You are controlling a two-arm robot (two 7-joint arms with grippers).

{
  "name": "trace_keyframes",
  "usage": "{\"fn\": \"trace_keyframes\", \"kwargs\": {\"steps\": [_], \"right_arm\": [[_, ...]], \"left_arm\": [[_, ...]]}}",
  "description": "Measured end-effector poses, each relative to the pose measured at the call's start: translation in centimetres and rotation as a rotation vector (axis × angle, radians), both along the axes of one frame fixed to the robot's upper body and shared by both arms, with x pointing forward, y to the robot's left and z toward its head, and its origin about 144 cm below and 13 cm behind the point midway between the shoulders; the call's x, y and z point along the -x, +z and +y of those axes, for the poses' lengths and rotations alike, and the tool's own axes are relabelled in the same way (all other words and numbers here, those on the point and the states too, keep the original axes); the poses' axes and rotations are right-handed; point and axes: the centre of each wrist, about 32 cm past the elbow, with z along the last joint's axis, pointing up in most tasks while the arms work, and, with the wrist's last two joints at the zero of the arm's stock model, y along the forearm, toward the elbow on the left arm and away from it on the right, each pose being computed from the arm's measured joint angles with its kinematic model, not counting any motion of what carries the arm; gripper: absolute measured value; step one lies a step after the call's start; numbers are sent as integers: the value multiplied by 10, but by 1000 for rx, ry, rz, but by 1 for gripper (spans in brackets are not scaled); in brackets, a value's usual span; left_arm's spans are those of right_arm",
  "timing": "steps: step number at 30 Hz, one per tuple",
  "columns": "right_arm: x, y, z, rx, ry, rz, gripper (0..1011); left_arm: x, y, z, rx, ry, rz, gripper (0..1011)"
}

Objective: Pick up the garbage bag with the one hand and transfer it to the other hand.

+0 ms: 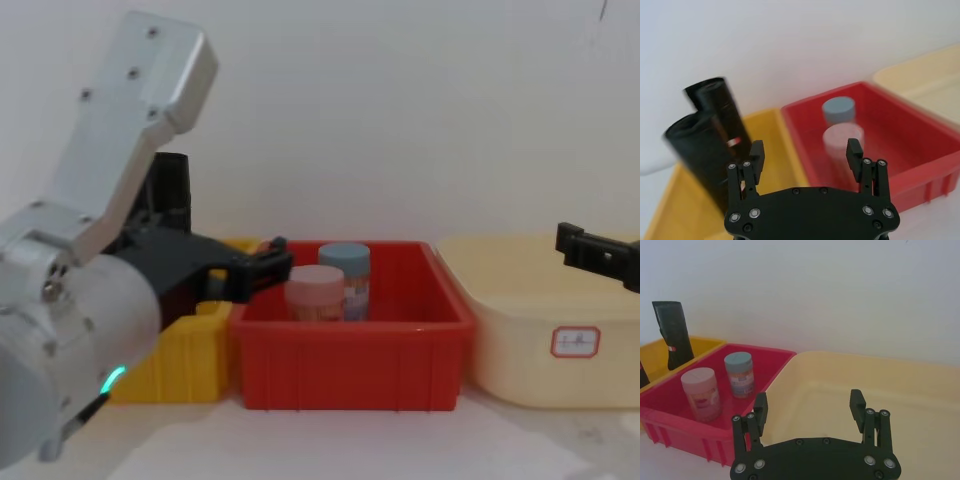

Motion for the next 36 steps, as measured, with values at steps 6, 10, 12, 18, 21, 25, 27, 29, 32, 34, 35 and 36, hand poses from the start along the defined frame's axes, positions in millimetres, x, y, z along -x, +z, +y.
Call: {"fn": "trace_keyframes", "kwargs": {"steps": [6,10,12,18,21,25,27,29,32,34,35,36], "right_arm": [[0,0,0,0,0,0,1001],[0,0,0,0,0,0,1001],[0,0,0,0,0,0,1001],[0,0,0,0,0,0,1001],[0,0,0,0,0,0,1001],[0,0,0,0,0,0,1001],[0,0,0,0,0,0,1001],[0,0,0,0,0,0,1001],[0,0,0,0,0,0,1001],[0,0,0,0,0,0,1001],[0,0,0,0,0,0,1001],[0,0,0,0,0,0,1001]], "left_arm": [[14,-1,10,-9,81,19,1001],[20,-2,18,-17,127,32,1001],[22,-2,21,-20,147,38,1001],[24,-2,29,-24,185,51,1001],[23,-1,32,-20,195,53,1001],[20,-2,34,-10,206,58,1001],[17,-2,35,-3,210,63,1001],[14,-2,37,8,210,64,1001],[10,-2,38,19,212,64,1001],[6,-2,39,31,211,63,1001],[4,-2,40,35,212,62,1001],[3,-2,40,39,213,62,1001]]}}
